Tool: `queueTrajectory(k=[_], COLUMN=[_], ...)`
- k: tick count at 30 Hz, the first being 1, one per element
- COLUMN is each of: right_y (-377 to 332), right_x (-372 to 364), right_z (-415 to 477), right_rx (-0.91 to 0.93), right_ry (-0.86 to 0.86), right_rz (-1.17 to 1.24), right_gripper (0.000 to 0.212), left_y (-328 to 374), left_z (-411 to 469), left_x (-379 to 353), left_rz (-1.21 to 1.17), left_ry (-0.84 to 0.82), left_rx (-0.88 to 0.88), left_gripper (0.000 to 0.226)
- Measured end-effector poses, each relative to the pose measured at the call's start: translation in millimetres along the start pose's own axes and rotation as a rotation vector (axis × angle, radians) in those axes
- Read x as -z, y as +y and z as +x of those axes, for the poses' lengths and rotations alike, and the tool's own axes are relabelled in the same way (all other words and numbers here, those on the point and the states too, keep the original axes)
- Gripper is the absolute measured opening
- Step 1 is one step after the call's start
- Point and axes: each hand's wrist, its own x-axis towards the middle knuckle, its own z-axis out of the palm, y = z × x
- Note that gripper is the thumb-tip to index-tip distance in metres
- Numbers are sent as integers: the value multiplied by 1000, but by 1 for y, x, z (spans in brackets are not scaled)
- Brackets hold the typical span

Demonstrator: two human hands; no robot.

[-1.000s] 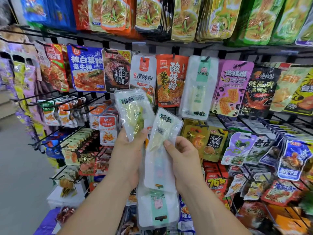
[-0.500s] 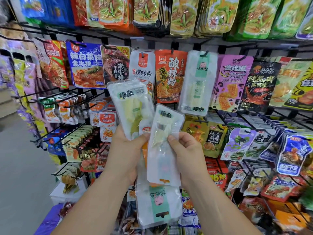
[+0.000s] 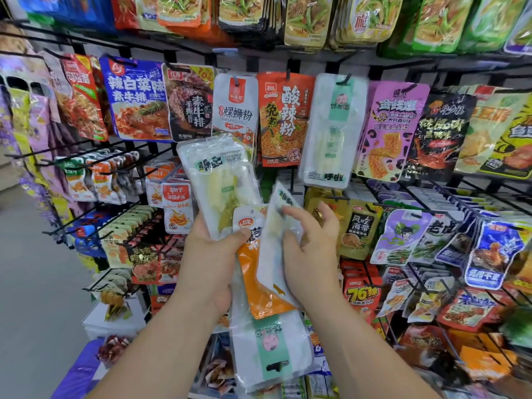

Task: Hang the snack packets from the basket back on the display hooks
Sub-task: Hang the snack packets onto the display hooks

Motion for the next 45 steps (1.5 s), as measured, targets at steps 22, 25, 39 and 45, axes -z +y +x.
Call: queueTrajectory(k=[22,25,39,45], right_y=[34,24,-37,-67], right_x=[54,61,92,86], right_z=[14,21,108,138], right_rx=[521,373,30,85], right_ry=[-171,-15,175,199], right_rz=[-41,-58,318,282], right_gripper=[29,23,37,29], left_y=[22,20,13,13], left_z=[8,7,17,18], left_x=[-2,-1,-5,-8], left_rz=[-55,-57,-40,-49], left_ry=[37,44,77,75], left_rx=[-63,-46,-44,-35], left_gripper=[45,43,45,42])
